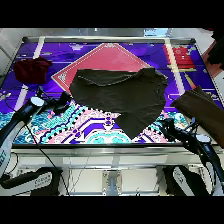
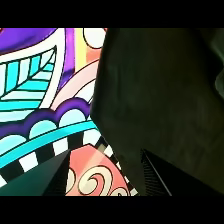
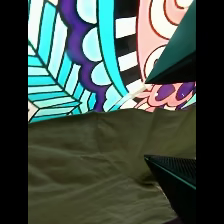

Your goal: Fold the shirts.

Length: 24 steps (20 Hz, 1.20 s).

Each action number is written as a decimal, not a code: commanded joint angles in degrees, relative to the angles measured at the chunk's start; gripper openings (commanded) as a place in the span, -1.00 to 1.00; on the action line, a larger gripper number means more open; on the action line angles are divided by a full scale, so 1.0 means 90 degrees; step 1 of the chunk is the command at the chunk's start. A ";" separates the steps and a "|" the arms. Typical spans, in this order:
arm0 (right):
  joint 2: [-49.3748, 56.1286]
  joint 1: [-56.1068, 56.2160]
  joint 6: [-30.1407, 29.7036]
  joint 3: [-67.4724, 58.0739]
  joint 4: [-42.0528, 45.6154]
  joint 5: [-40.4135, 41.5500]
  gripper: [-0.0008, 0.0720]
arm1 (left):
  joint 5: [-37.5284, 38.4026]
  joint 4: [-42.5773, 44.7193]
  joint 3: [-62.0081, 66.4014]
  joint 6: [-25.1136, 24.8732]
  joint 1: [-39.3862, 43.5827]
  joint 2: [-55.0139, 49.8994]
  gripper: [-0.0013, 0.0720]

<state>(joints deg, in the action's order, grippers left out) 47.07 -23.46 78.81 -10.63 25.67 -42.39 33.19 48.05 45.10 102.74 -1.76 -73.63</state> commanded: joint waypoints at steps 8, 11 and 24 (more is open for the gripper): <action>0.1188 0.1341 -0.0143 0.0058 -0.1226 0.1863 0.17 | 0.0134 -0.0410 -0.0010 -0.0593 -0.0005 -0.0019 0.32; 0.1239 0.1377 -0.0452 0.0058 -0.1785 0.2110 0.17 | 0.0138 -0.0413 -0.0010 -0.0639 -0.0005 -0.0019 0.33; 0.2171 0.1377 -0.0425 -0.0682 -0.1396 0.1625 0.07 | 0.0306 -0.0933 -0.0012 -0.1166 -0.0005 -0.0019 0.32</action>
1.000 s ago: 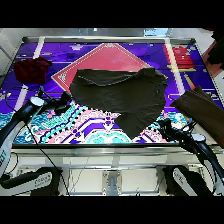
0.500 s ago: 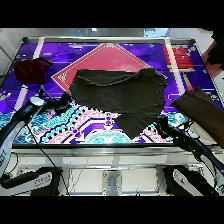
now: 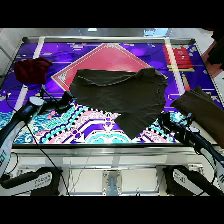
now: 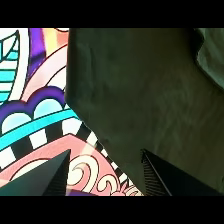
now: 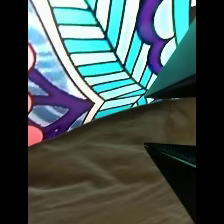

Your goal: Fold the shirts.

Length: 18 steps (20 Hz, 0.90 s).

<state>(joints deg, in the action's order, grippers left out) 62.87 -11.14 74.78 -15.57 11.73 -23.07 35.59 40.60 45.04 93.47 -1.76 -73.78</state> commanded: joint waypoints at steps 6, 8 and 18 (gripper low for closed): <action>0.0767 0.0279 0.0022 -0.0185 0.0209 -0.0624 0.04 | 0.0036 -0.0104 -0.0005 -0.0189 -0.0005 -0.0002 0.32; 0.0765 0.0325 0.0015 -0.0355 0.0192 -0.0653 -0.68 | 0.0041 -0.0104 -0.0005 -0.0204 -0.0005 -0.0002 0.32; 0.0755 0.0323 -0.0685 -0.1661 0.0199 -0.1620 -0.90 | -0.0634 -0.1149 -0.0005 0.1863 0.0000 -0.0908 0.32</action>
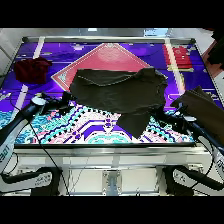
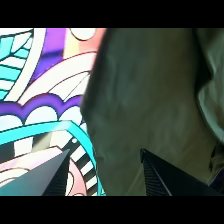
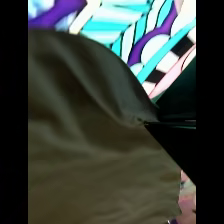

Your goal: Fold the shirts.

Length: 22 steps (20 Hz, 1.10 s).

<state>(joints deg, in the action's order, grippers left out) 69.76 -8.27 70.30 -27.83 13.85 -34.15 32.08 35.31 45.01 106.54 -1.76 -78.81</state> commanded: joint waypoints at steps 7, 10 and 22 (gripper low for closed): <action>-0.0192 0.0002 -0.0233 -0.0359 -0.0185 -0.0454 -0.90 | -0.0835 -0.2006 0.0005 -0.0364 0.0012 -0.0862 0.32; -0.0338 0.0002 -0.0299 -0.0359 -0.0187 -0.0425 -0.91 | -0.1105 -0.2635 0.0005 -0.0848 0.0044 -0.0862 0.32; -0.0576 0.0002 -0.0316 -0.0359 -0.0202 -0.0265 -0.90 | -0.1022 -0.3300 0.0165 -0.1341 0.0083 -0.0862 -0.31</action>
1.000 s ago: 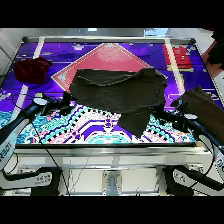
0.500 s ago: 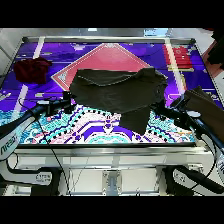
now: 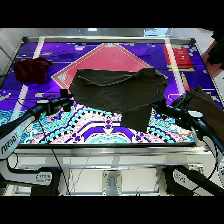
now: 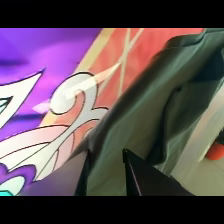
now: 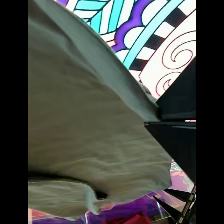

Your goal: Fold the shirts.

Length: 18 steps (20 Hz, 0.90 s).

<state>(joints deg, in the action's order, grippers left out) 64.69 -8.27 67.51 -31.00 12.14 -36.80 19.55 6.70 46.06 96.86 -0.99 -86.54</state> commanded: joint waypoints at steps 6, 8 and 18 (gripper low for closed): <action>-0.0063 0.0002 -0.0010 -0.0010 -0.0019 -0.0119 -0.90 | 0.1668 -0.0066 0.0080 -0.1343 -0.0549 0.0112 0.64; -0.0100 0.0002 -0.0010 -0.0007 -0.0022 -0.0114 -0.91 | 0.2089 0.0177 0.0080 -0.1460 -0.0855 0.0299 0.64; -0.0782 0.0002 -0.0002 -0.0007 -0.0022 0.0075 -0.90 | 0.1457 0.2106 -0.0126 0.0112 -0.0034 0.0478 0.63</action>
<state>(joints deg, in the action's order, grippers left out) 59.11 -8.27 67.40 -31.00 11.99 -36.56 38.33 22.81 45.45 94.45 -4.03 -82.30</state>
